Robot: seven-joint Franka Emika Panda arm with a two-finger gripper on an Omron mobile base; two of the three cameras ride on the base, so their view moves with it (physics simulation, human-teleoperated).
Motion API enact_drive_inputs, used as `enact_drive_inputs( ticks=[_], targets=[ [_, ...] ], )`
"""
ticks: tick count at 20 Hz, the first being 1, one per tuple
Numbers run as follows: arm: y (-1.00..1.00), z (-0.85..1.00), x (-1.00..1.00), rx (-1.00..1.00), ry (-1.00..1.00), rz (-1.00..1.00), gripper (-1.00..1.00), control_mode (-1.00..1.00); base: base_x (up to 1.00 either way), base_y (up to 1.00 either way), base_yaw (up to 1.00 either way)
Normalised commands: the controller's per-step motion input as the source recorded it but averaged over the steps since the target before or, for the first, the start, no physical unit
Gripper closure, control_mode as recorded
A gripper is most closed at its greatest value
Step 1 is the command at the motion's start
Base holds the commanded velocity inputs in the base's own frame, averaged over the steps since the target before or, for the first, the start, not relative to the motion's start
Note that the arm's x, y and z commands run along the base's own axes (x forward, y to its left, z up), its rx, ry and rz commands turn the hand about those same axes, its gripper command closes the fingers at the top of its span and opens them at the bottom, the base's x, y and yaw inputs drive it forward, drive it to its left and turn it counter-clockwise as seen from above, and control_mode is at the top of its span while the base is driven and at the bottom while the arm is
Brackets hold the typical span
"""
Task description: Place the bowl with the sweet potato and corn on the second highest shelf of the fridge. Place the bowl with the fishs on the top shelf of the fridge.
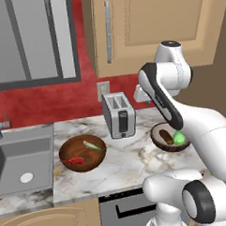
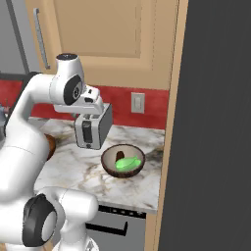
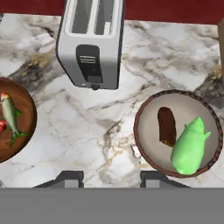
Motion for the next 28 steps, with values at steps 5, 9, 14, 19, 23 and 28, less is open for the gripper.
enact_drive_inputs(
  ticks=[5,9,14,19,23,28],
  targets=[
    [0.38,-0.05,-0.50,0.06,-0.02,0.00,-1.00,-1.00,0.00,0.00,0.00],
    [0.76,-0.52,-0.77,0.08,0.01,0.01,-1.00,-1.00,0.00,0.00,0.00],
    [0.75,-0.97,-0.23,0.12,0.19,0.00,-1.00,-1.00,0.00,0.00,0.00],
    [0.86,-1.00,0.18,0.13,0.17,-0.07,-1.00,-1.00,0.00,0.00,0.00],
    [0.85,-0.46,0.53,0.06,0.10,-0.09,-1.00,-1.00,0.00,0.00,0.00],
    [0.59,-0.04,0.43,-0.05,0.10,-0.01,-1.00,-1.00,0.00,0.00,0.00]
  ],
)
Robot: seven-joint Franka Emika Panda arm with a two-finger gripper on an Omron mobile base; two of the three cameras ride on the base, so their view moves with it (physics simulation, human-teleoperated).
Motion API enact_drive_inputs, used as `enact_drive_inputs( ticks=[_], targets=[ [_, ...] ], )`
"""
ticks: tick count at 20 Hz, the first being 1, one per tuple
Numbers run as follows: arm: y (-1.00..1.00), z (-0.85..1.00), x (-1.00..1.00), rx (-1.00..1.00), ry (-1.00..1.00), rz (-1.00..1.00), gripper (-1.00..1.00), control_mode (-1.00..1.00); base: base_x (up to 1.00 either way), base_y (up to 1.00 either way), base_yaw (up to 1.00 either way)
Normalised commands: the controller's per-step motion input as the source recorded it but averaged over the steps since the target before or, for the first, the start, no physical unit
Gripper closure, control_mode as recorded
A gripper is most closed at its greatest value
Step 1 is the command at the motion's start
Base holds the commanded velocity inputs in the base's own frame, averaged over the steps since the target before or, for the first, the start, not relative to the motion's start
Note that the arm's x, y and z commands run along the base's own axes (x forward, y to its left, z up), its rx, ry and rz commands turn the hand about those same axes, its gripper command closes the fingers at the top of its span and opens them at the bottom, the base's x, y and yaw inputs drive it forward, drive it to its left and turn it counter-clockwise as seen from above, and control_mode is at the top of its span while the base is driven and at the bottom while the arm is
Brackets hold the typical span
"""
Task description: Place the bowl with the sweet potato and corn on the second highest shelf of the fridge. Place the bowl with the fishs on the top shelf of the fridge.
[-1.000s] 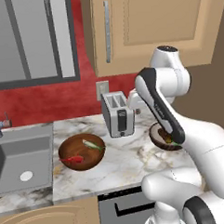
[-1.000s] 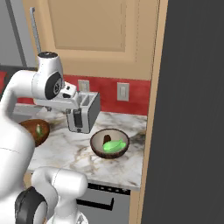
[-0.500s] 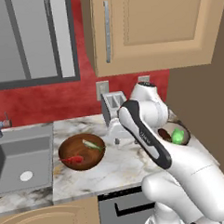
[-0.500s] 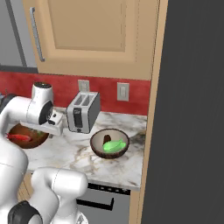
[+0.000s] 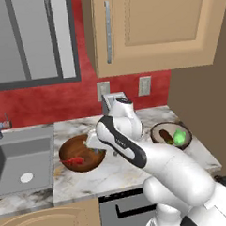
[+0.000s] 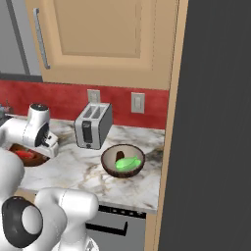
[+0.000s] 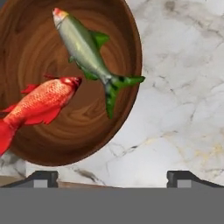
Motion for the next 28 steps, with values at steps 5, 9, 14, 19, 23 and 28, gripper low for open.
enact_drive_inputs(
  ticks=[5,9,14,19,23,28],
  targets=[
    [0.09,-0.50,0.33,-0.02,0.15,-0.01,-1.00,-1.00,0.00,0.00,0.00],
    [0.00,-0.47,0.10,0.00,0.04,-0.05,-1.00,-1.00,0.00,0.00,0.00],
    [0.08,-0.19,0.18,0.00,0.00,-0.08,-1.00,-1.00,0.00,0.00,0.00],
    [0.07,-0.17,0.17,-0.01,0.00,-0.06,-1.00,-1.00,0.00,0.00,0.00],
    [0.01,-0.29,0.02,0.00,0.00,-0.04,-1.00,-1.00,0.00,0.00,0.00],
    [0.00,-0.12,0.00,0.00,0.00,-0.02,1.00,-1.00,0.00,0.00,0.00]
  ],
)
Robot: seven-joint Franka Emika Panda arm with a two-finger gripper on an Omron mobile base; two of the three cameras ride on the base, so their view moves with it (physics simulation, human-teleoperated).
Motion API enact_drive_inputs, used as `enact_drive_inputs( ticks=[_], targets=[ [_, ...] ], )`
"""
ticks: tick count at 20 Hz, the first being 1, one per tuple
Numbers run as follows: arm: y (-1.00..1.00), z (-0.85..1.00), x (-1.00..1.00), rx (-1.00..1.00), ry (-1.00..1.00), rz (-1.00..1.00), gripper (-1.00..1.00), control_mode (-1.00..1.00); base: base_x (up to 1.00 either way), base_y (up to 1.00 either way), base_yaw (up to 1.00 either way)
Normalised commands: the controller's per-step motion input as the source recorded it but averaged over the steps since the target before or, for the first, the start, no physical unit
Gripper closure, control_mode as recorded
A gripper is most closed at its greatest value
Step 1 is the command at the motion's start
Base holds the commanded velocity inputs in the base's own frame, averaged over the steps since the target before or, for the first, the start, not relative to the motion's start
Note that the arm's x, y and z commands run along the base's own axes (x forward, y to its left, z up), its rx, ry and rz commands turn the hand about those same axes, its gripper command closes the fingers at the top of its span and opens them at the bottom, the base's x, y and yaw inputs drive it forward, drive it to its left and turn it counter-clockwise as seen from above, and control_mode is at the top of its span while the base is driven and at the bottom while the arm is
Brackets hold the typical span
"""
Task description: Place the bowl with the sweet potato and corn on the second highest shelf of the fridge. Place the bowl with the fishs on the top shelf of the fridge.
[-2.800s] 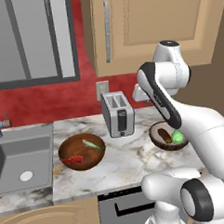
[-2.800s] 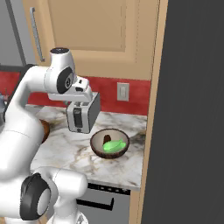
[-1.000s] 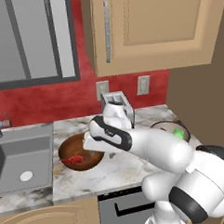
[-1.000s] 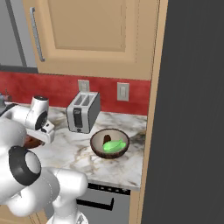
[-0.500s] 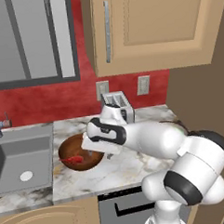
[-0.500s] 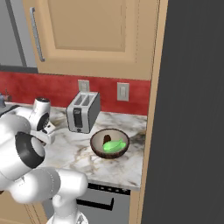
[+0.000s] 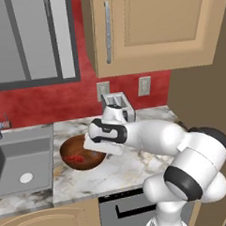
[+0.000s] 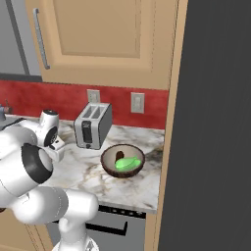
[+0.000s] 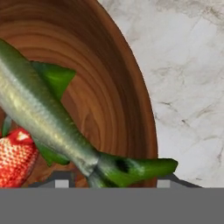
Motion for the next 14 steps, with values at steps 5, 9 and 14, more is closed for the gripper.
enact_drive_inputs(
  ticks=[5,9,14],
  targets=[
    [0.00,0.00,0.00,0.00,0.00,0.00,1.00,-1.00,0.00,0.00,0.00],
    [0.00,0.00,-0.01,0.00,0.00,0.00,1.00,-1.00,0.00,0.00,0.00],
    [-0.02,0.15,-0.27,0.00,0.00,-0.05,1.00,-1.00,0.00,0.00,0.00]
  ],
)
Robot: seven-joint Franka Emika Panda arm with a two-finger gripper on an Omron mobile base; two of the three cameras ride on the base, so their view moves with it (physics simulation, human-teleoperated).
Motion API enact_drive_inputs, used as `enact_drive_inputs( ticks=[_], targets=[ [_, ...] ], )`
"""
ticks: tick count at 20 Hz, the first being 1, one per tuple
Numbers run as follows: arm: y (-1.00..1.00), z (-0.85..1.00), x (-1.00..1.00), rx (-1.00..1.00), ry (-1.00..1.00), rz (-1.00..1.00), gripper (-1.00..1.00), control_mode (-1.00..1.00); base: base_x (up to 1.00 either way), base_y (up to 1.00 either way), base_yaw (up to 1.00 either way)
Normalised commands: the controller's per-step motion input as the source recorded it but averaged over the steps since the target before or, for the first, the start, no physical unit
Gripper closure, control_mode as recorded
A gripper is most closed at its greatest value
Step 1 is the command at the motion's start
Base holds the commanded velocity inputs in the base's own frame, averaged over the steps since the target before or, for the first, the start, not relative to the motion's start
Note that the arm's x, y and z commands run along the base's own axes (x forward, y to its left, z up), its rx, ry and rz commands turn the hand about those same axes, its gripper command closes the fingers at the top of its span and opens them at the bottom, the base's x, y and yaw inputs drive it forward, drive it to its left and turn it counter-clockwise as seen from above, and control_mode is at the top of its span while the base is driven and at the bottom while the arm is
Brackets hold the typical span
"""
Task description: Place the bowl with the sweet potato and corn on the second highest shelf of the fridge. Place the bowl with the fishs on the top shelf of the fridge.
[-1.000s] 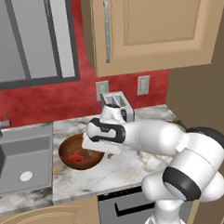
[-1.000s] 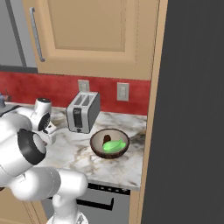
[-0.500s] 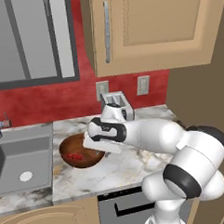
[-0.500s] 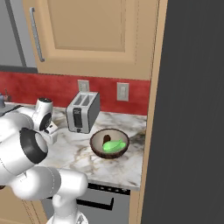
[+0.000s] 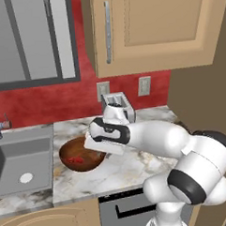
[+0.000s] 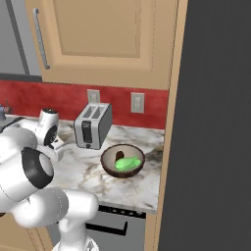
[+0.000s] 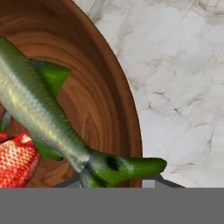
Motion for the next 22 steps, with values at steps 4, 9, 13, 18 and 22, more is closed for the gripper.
enact_drive_inputs(
  ticks=[4,9,13,18,22],
  targets=[
    [-0.27,0.43,-0.84,0.00,-0.05,-0.11,1.00,-1.00,0.00,0.00,0.00],
    [-0.58,0.77,-1.00,0.00,-0.12,-0.17,1.00,-1.00,0.00,0.00,0.00],
    [-0.84,0.99,-1.00,0.01,-0.14,-0.21,1.00,-1.00,0.00,0.00,0.00],
    [-0.87,1.00,-0.88,0.00,-0.13,-0.24,1.00,-1.00,0.00,0.00,0.00],
    [-1.00,1.00,-0.84,0.00,-0.08,-0.22,1.00,-1.00,0.00,0.00,0.00]
  ],
)
